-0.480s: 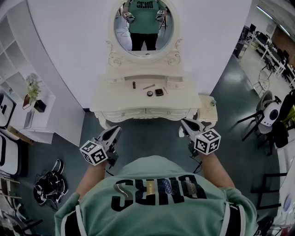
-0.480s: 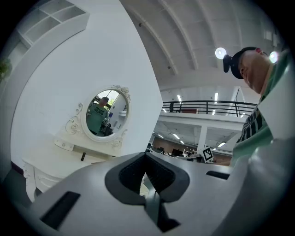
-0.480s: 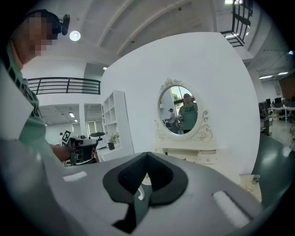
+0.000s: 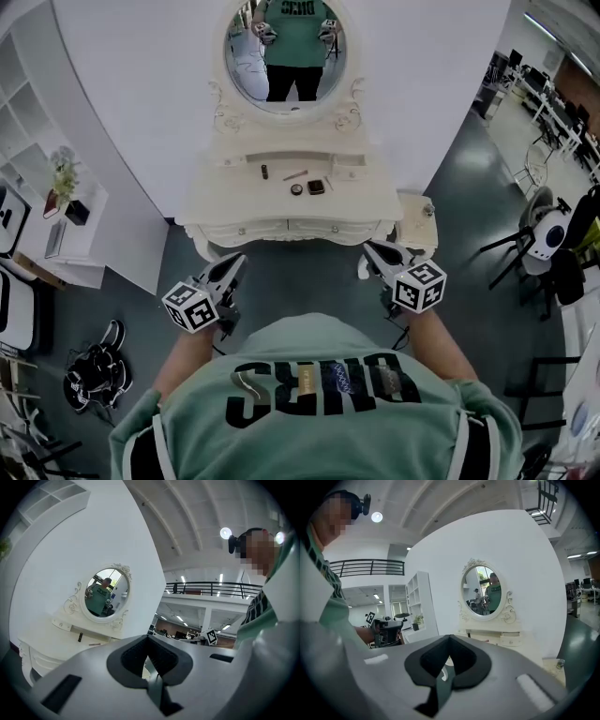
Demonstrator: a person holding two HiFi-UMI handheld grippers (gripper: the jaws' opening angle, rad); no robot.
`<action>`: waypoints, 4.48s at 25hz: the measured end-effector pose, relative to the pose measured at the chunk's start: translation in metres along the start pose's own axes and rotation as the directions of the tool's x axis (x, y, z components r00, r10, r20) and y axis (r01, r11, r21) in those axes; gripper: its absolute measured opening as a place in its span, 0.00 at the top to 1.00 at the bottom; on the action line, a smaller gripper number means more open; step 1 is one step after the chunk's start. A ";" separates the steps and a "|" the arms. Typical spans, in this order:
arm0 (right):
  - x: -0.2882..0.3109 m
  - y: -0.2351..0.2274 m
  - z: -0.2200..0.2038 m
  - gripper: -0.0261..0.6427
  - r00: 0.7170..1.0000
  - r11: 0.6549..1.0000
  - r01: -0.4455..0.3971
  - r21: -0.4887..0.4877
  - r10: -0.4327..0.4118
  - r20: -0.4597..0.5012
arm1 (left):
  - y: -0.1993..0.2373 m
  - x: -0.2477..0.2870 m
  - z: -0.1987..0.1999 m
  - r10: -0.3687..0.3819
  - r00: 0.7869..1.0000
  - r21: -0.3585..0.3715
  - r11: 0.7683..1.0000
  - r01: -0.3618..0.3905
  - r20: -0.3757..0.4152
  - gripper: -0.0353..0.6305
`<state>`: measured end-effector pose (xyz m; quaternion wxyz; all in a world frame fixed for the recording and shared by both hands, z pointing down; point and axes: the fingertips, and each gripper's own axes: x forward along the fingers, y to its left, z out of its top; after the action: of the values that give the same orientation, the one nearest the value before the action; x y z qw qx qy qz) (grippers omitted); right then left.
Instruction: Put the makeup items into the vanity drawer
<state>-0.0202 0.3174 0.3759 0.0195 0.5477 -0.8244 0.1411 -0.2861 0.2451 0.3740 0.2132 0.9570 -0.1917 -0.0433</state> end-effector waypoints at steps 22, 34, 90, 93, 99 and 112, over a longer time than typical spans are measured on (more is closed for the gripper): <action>0.002 -0.091 -0.012 0.95 1.000 0.999 -0.010 0.052 0.010 -0.009 | 0.014 0.093 -0.019 0.004 1.000 -0.027 1.000 -0.004 -0.016 0.94; 0.175 -0.125 0.062 0.95 0.988 0.990 0.136 0.044 -0.139 0.063 | 0.176 0.180 0.085 -0.209 0.973 0.006 0.978 0.211 -0.094 0.94; 0.485 -0.227 0.016 0.95 0.919 0.943 -0.327 0.066 0.334 -0.208 | 0.441 0.313 -0.046 0.339 0.864 0.065 0.938 -0.341 -0.373 0.75; 0.487 -0.228 0.010 0.95 0.916 0.943 -0.325 0.074 0.333 -0.224 | 0.449 0.322 -0.065 0.346 0.839 0.063 0.933 -0.353 -0.419 0.70; 0.485 -0.242 -0.001 0.95 0.918 0.952 -0.293 0.091 0.306 -0.250 | 0.460 0.333 -0.092 0.378 0.778 0.105 0.919 -0.379 -0.502 0.67; 0.445 -0.263 0.021 0.95 0.950 0.973 -0.221 0.071 0.231 -0.210 | 0.442 0.363 -0.050 0.402 0.781 0.243 0.915 -0.323 -0.477 0.80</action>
<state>0.0432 -0.1820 0.4945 0.0800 0.4313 -0.8712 0.2206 -0.0972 -0.2441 0.6068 0.1893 0.8910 -0.3106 0.2717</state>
